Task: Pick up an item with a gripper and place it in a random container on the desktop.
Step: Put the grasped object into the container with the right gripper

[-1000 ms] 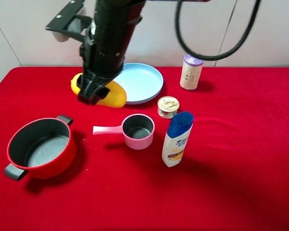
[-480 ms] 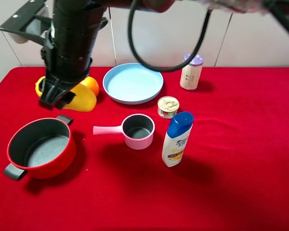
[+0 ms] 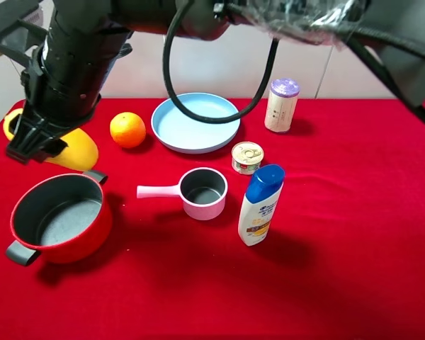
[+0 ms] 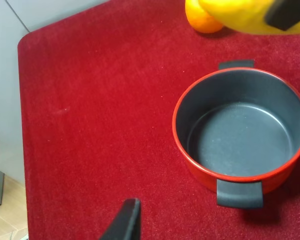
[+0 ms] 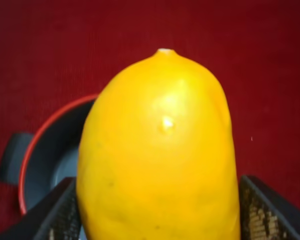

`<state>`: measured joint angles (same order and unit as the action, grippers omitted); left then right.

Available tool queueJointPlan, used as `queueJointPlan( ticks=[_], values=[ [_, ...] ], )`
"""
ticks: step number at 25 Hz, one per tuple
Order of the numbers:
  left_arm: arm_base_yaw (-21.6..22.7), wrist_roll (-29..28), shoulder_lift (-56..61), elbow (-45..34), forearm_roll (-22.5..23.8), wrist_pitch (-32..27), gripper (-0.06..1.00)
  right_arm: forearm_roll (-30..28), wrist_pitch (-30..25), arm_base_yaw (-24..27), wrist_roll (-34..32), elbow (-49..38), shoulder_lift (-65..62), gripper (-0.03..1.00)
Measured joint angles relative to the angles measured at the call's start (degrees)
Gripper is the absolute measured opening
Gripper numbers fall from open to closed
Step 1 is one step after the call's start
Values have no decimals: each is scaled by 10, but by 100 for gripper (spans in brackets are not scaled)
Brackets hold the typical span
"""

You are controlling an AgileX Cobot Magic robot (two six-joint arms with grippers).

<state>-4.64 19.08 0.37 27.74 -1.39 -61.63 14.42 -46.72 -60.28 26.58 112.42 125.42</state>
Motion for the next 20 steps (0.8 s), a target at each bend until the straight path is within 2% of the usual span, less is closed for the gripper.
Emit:
queueJointPlan(
  ticks=[9, 14, 20],
  values=[
    [0, 0, 0, 0, 0, 0, 98, 54, 81, -15, 33, 0, 27, 47],
    [0, 0, 0, 0, 0, 0, 98, 105, 121, -20, 71, 0, 45, 47],
    [0, 0, 0, 0, 0, 0, 98, 128, 130, -23, 91, 0, 78, 47]
  ],
)
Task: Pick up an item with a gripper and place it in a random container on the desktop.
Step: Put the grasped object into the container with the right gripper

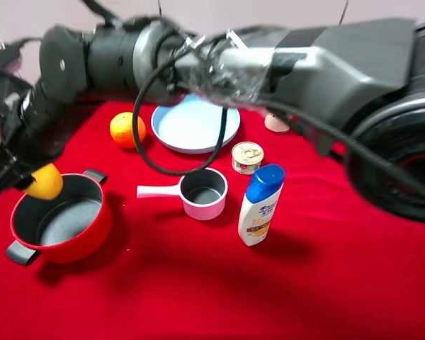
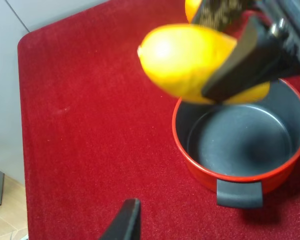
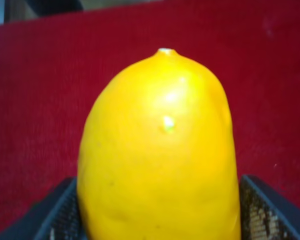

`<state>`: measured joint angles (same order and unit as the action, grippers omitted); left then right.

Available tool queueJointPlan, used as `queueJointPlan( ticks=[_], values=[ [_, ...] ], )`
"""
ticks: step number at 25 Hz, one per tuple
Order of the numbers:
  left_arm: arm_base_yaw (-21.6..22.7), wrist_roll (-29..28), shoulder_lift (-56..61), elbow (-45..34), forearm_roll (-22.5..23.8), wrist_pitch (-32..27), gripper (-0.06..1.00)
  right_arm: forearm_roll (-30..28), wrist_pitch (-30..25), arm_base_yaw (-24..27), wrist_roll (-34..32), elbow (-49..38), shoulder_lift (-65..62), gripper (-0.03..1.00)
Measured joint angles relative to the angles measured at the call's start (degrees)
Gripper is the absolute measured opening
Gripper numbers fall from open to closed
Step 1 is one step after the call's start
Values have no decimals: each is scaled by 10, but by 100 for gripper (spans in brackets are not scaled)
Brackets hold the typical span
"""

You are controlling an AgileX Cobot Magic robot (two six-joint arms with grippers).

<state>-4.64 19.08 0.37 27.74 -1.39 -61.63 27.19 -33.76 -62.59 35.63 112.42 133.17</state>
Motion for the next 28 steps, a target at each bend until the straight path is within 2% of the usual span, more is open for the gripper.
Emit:
queueJointPlan(
  ticks=[12, 28],
  values=[
    [0, 0, 0, 0, 0, 0, 98, 4, -2, 0, 12, 0, 48, 47],
    [0, 0, 0, 0, 0, 0, 98, -9, -30, 0, 12, 0, 65, 47]
  ],
)
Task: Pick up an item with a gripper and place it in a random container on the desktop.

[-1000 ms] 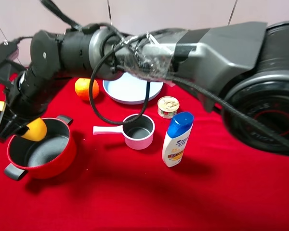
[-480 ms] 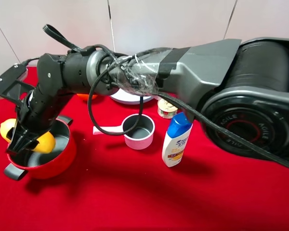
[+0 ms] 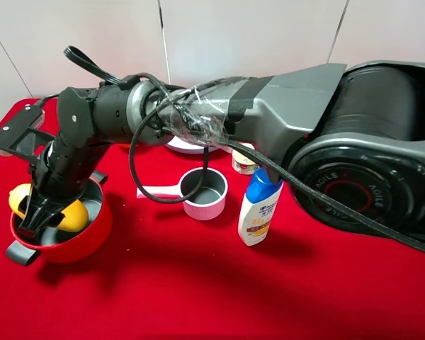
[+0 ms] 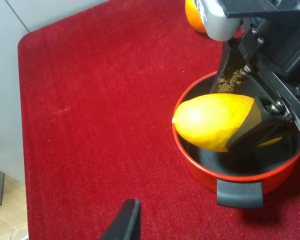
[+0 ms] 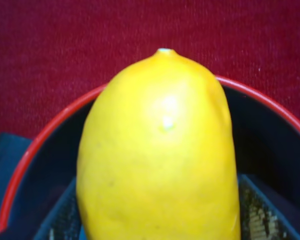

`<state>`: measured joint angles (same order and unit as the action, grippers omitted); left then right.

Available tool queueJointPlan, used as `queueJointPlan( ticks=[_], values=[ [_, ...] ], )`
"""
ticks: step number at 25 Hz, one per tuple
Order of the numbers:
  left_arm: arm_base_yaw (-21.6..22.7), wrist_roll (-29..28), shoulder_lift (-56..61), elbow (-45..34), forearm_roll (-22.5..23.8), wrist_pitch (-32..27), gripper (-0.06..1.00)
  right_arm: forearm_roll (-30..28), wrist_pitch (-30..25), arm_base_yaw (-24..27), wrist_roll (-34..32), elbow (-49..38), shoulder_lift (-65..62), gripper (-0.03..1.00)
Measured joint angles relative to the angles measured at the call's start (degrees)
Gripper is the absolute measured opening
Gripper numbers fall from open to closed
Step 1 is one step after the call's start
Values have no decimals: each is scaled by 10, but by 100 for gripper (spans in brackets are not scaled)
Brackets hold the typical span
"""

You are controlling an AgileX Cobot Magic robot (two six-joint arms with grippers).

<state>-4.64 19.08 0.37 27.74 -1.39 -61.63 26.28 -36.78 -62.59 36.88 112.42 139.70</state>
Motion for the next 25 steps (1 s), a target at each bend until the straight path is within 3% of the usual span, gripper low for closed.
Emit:
queueJointPlan(
  ticks=[12, 18, 25],
  values=[
    [0, 0, 0, 0, 0, 0, 98, -15, -7, 0, 1, 0, 0, 47],
    [0, 0, 0, 0, 0, 0, 98, -18, -9, 0, 1, 0, 0, 66],
    [0, 0, 0, 0, 0, 0, 98, -26, -11, 0, 2, 0, 0, 69]
  ],
)
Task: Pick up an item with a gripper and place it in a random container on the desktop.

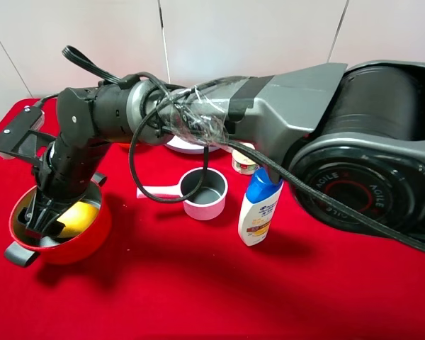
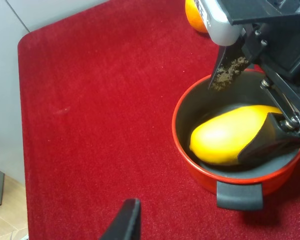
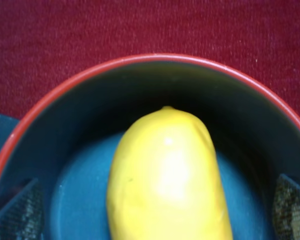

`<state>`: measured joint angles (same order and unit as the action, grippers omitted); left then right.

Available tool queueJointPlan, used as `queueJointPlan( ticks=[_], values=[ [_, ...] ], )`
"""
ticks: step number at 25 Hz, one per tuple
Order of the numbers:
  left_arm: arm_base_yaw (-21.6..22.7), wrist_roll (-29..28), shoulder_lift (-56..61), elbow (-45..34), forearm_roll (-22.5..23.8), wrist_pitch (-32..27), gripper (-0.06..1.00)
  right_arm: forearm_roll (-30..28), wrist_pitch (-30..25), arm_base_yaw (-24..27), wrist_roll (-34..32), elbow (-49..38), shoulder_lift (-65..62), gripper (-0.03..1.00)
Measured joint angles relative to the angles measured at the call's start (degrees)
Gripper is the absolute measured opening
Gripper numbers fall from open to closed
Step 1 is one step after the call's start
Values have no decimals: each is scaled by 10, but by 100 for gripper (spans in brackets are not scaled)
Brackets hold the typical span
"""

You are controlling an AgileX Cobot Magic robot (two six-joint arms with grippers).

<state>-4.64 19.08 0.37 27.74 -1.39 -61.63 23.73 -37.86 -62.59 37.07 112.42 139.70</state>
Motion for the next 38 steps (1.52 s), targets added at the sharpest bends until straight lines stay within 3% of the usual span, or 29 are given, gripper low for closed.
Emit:
queueJointPlan(
  ticks=[15, 38],
  values=[
    [0, 0, 0, 0, 0, 0, 98, -19, -23, 0, -6, 0, -11, 69],
    [0, 0, 0, 0, 0, 0, 98, -168, -147, 0, -79, 0, -148, 69]
  ],
)
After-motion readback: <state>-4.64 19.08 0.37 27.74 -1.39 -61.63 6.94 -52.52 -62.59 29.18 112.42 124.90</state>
